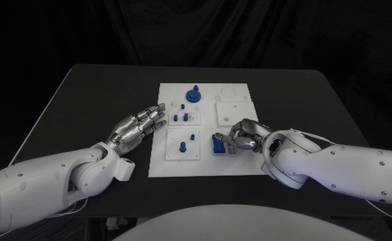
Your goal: Assemble the parts on the task board
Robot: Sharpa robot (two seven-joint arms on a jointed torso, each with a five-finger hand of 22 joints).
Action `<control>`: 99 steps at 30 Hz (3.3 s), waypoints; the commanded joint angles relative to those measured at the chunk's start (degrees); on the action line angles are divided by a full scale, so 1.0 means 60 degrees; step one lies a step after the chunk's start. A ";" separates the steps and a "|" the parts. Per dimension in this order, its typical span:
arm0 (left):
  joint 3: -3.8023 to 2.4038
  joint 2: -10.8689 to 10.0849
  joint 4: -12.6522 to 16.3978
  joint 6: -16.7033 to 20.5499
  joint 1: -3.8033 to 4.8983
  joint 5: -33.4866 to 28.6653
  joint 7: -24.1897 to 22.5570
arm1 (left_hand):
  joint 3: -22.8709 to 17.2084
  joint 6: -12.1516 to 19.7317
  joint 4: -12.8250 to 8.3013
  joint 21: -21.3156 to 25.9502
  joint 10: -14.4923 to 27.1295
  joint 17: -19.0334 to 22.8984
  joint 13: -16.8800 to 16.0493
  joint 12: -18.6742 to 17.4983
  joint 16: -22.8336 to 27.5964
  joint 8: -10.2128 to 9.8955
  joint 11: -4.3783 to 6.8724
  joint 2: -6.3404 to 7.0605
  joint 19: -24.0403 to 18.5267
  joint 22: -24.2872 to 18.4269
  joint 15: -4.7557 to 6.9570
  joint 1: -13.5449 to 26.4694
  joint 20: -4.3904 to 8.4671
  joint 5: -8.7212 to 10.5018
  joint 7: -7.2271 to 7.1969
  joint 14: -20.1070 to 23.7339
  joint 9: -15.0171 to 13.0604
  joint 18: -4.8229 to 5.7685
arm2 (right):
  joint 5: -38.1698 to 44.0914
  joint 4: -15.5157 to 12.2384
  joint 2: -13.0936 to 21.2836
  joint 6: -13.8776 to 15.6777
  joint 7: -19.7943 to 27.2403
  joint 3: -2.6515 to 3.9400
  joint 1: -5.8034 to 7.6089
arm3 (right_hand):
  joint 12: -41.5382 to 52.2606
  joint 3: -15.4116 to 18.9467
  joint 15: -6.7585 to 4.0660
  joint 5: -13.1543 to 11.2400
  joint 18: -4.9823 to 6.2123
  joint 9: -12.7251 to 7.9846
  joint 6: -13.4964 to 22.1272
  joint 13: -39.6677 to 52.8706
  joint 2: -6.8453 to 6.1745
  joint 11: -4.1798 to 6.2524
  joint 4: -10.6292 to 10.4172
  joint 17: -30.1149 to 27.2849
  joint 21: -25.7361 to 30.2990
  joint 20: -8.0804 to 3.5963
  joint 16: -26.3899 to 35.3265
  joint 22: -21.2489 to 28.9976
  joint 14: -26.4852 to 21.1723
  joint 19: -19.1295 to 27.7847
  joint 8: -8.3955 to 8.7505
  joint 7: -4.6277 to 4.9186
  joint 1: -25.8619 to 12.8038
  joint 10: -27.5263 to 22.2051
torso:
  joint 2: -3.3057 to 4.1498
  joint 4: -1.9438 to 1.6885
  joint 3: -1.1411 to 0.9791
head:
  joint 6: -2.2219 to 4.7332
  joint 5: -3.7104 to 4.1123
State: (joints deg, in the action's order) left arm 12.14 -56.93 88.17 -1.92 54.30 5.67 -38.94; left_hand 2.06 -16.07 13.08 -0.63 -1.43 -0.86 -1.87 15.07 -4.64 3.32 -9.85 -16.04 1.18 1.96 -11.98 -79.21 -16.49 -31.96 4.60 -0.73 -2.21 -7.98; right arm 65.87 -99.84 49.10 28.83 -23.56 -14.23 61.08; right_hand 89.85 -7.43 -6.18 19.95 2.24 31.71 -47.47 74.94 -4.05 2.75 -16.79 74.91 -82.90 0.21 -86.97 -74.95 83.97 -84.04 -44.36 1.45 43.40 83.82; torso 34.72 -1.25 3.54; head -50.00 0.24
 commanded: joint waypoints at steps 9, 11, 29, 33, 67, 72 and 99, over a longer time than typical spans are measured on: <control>-0.0008 0.0026 -0.0016 -0.0121 -0.0022 -0.0036 -0.0531 | -0.0037 0.0003 -0.0040 -0.0033 0.0016 -0.0011 -0.0012 0.0037 -0.0019 -0.0046 -0.0057 0.0007 0.0021 -0.0016 -0.0024 -0.0084 -0.0003 -0.0045 -0.0066 0.0009 0.0007 -0.0088 | 0.0015 -0.0323 0.0332 0.0497 0.0497 0.0004 -0.0031 | 0.0026 0.0316 0.0057 0.0153 -0.0053 0.0069 -0.0022 0.2510 0.0133 -0.0056 0.0045 0.1331 0.0009 0.0051 0.0028 -0.2085 0.0785 -0.0500 0.0044 0.0011 0.0402 0.1030 | -0.0005 0.0000 -0.0006 | 0.0000 -0.0027; -0.0008 0.0024 -0.0015 -0.0119 -0.0024 -0.0036 -0.0536 | -0.0037 0.0003 -0.0040 -0.0033 0.0016 -0.0011 -0.0012 0.0037 -0.0019 -0.0046 -0.0057 0.0007 0.0021 -0.0016 -0.0024 -0.0084 -0.0003 -0.0045 -0.0066 0.0009 0.0007 -0.0088 | 0.0091 -0.0567 0.0568 0.0592 0.0559 0.0010 -0.0014 | 0.0026 0.0341 0.0052 0.0445 -0.0050 0.0094 -0.0021 0.2510 0.0137 -0.0049 0.0036 0.1314 0.0020 0.0046 0.0035 -0.2081 0.0781 -0.0496 0.0055 0.0005 0.0879 0.1030 | -0.0003 -0.0002 -0.0006 | 0.0000 -0.0031; -0.0007 -0.0009 0.0000 -0.0077 -0.0027 -0.0036 -0.0542 | -0.0062 -0.0004 -0.0063 -0.0042 0.0014 -0.0014 -0.0013 0.0044 -0.0035 -0.0044 -0.0062 0.0010 0.0035 0.0002 -0.0029 -0.0094 -0.0004 -0.0051 -0.0073 0.0006 0.0006 -0.0086 | 0.2614 -0.1534 0.2534 -0.0374 -0.1117 -0.0007 0.0922 | 0.0026 0.0257 0.0039 0.4011 -0.0089 0.0013 -0.0006 0.2510 -0.0294 -0.0037 0.0352 0.1451 -0.0129 0.0036 -0.0041 -0.2134 0.0811 -0.0564 0.0360 -0.0001 0.3208 0.1030 | -0.0021 -0.0015 0.0005 | 0.0000 0.0163; -0.0007 -0.0016 0.0012 -0.0077 -0.0028 -0.0036 -0.0543 | -0.0062 -0.0003 -0.0061 -0.0043 0.0014 -0.0015 -0.0013 0.0042 -0.0038 -0.0044 -0.0062 0.0010 0.0037 0.0004 -0.0031 -0.0090 -0.0005 -0.0044 -0.0072 0.0005 0.0005 -0.0085 | 0.3359 -0.1425 0.2698 -0.0802 -0.1615 -0.0012 0.0659 | 0.0026 0.0303 0.0047 0.3868 -0.0082 0.0004 0.0001 0.2510 -0.0367 -0.0047 0.0309 0.1384 -0.0100 0.0039 -0.0011 -0.2123 0.0797 -0.0552 0.0382 0.0015 0.3242 0.1030 | -0.0024 -0.0010 0.0017 | 0.0000 0.0123; -0.0007 0.0049 -0.0081 -0.0162 -0.0045 -0.0036 -0.0497 | -0.0092 0.0009 -0.0085 -0.0054 0.0013 -0.0017 -0.0013 0.0042 -0.0048 -0.0047 -0.0072 0.0015 0.0056 0.0023 -0.0052 -0.0093 -0.0015 -0.0056 -0.0074 0.0000 0.0007 -0.0082 | 0.3999 -0.0392 0.1790 -0.1807 -0.1781 -0.0014 -0.0049 | 0.0026 0.0567 0.0131 0.3031 -0.0048 -0.0317 0.0065 0.2510 -0.0195 -0.0157 0.0038 0.1116 0.0041 0.0109 0.0114 -0.2074 0.0739 -0.0488 0.0850 0.0142 0.3157 0.1030 | -0.0001 -0.0003 -0.0010 | 0.0000 0.0230; -0.0007 0.0062 -0.0104 -0.0173 -0.0051 -0.0036 -0.0481 | -0.0092 0.0009 -0.0085 -0.0054 0.0013 -0.0017 -0.0013 0.0042 -0.0048 -0.0047 -0.0072 0.0015 0.0056 0.0023 -0.0052 -0.0093 -0.0015 -0.0056 -0.0074 0.0000 0.0007 -0.0082 | 0.4000 -0.0303 0.1603 -0.1782 -0.1624 -0.0012 -0.0102 | 0.0026 0.0457 0.0133 0.3046 -0.0046 -0.0478 -0.0075 0.2510 -0.0131 -0.0151 0.0127 0.1107 0.0051 0.0126 0.0122 -0.2072 0.0739 -0.0484 0.0982 0.0128 0.3632 0.1030 | -0.0003 -0.0004 -0.0007 | 0.0000 0.0259; -0.0007 0.0108 -0.0145 -0.0256 -0.0073 -0.0036 -0.0313 | -0.0182 -0.0040 -0.0137 -0.0053 0.0008 -0.0019 -0.0015 0.0052 -0.0058 -0.0034 -0.0074 -0.0004 0.0057 0.0014 -0.0076 -0.0104 -0.0024 -0.0079 0.0025 -0.0005 -0.0001 -0.0062 | 0.3664 0.0344 0.0827 -0.1948 -0.1512 -0.0002 -0.0344 | 0.0026 -0.0332 0.0051 0.4172 -0.0056 -0.0621 -0.0301 0.2510 0.0129 -0.0050 0.0580 0.1102 0.0016 0.0061 0.0126 -0.2091 0.0744 -0.0507 0.0973 0.0021 0.5025 0.1030 | 0.0001 -0.0006 -0.0006 | 0.0000 0.0213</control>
State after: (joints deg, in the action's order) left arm 12.15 -56.40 87.22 -2.58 53.94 5.67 -38.94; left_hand 1.22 -16.08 12.24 -0.63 -1.43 -0.88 -1.89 15.02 -4.64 3.32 -9.84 -16.05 1.18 2.01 -11.98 -79.21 -16.49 -32.18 4.61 -0.73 -2.21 -7.98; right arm 89.52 -98.32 54.13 19.28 -32.26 -13.52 60.03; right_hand 89.85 -8.27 -5.77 44.79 2.24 44.39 -49.19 74.90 -3.56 2.20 -14.39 74.90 -82.63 0.62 -86.35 -74.94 83.98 -84.05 -38.02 2.07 71.99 83.96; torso 34.71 -1.26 3.50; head -50.00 1.53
